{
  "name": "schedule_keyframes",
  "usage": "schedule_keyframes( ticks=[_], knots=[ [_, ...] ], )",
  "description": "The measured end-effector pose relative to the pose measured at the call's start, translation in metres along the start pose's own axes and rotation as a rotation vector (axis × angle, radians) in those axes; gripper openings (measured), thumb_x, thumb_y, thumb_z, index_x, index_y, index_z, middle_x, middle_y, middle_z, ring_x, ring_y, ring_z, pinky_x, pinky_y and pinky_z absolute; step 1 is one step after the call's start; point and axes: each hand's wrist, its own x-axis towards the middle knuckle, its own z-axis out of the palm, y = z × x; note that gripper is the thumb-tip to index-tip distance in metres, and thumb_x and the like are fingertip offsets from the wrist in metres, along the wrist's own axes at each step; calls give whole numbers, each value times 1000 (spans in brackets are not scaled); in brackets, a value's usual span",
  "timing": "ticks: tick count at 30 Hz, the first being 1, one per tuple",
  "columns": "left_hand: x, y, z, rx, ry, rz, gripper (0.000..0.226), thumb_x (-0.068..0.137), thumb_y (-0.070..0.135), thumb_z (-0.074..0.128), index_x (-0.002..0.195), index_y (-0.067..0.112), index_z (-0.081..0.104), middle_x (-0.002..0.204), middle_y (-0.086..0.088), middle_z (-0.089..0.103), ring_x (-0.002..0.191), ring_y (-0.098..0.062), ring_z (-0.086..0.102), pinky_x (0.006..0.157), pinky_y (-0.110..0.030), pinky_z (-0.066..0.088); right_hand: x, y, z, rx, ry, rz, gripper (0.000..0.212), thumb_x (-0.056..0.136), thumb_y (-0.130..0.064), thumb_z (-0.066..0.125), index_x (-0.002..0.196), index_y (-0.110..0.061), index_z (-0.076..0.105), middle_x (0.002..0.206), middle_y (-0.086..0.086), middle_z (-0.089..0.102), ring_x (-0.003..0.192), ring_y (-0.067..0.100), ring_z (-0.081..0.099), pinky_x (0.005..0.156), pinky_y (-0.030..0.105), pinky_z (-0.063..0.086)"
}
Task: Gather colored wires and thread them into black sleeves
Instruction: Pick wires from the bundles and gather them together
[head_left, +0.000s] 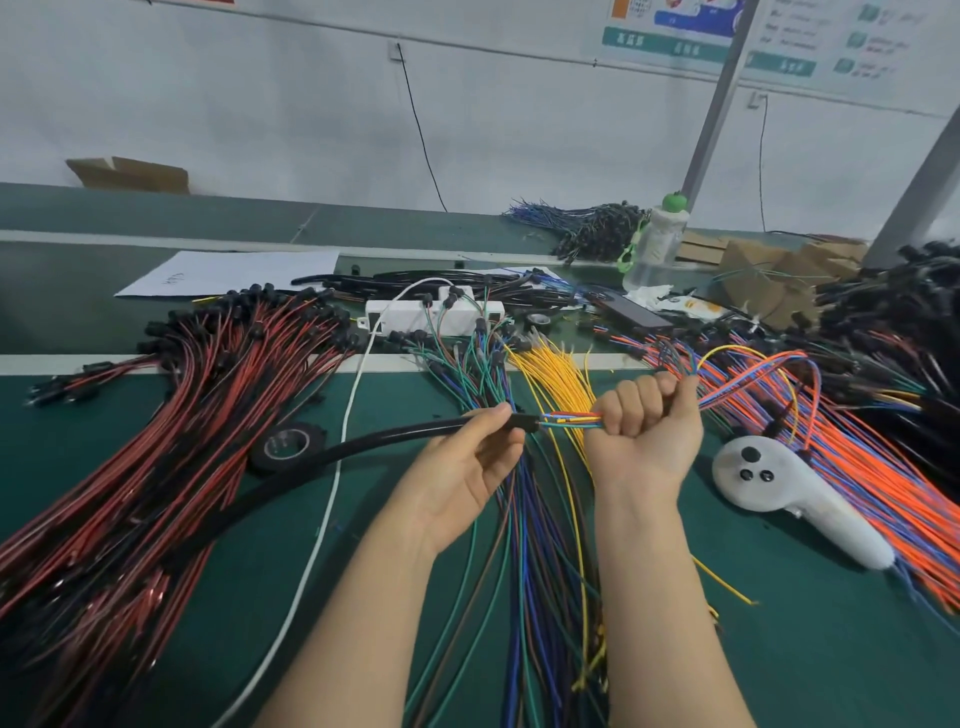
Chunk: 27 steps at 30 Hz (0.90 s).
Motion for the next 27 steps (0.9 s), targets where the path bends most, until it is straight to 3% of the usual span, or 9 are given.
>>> schedule_keyframes(
  ticks=[10,14,22,27],
  knots=[
    [-1,0,3,-87,20,-73,8,65,12,69,59,7,72,64,-6,64,54,-9,64,50,-14,53,-4,1,4,-89,-14,-60,45,103,-39,32,63,-18,36,40,-7,18,43,11,3,32,19,12],
    [-1,-1,4,-111,22,-101,6,65,11,69,64,5,70,63,-7,64,54,-10,65,49,-15,54,-4,0,4,-113,-11,-96,46,103,-41,32,63,-18,37,40,-8,18,35,8,9,32,19,12],
    [-3,0,6,-146,36,-136,6,78,8,63,77,2,63,63,-7,63,54,-11,64,47,-15,53,-5,0,6,-174,-41,-134,47,104,-41,31,63,-18,38,40,-9,18,32,6,13,34,20,11],
    [-2,-2,7,-154,37,-120,13,73,8,66,61,3,69,64,-8,64,56,-12,65,47,-14,52,-7,2,9,-215,-77,-144,48,103,-41,31,62,-18,37,41,-8,17,41,12,5,36,19,11]
  ],
)
